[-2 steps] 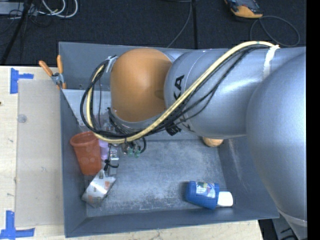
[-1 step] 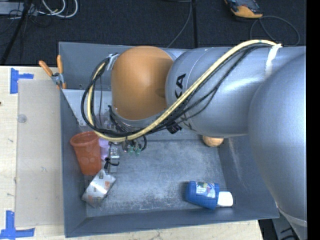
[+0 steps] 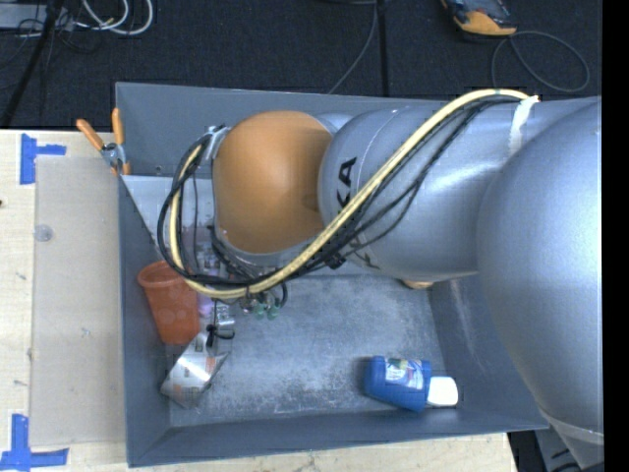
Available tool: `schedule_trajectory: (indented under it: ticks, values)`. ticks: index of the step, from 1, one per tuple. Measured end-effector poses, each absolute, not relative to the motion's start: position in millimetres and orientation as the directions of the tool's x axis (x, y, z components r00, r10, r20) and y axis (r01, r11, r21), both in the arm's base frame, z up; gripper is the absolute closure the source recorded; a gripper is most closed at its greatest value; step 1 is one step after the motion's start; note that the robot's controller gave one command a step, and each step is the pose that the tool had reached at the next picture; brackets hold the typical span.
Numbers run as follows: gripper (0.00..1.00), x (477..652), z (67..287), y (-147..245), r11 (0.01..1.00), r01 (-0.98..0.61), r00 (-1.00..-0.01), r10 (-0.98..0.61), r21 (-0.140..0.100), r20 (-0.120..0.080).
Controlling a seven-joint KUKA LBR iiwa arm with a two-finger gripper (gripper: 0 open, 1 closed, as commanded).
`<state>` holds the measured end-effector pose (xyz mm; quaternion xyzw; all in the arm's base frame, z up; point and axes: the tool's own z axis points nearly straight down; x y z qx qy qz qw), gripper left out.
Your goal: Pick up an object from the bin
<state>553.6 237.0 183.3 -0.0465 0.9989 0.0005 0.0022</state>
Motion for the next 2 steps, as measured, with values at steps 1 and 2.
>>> schedule_trajectory:
  ticks: [1, 2]
  values:
    - [0.00, 525.2, 123, 239, 0.961, -0.278, -0.961, -0.278, 0.000, 0.004]
    - [0.00, 522.7, 105, 233, 0.917, -0.400, -0.917, -0.400, 0.000, -0.007]
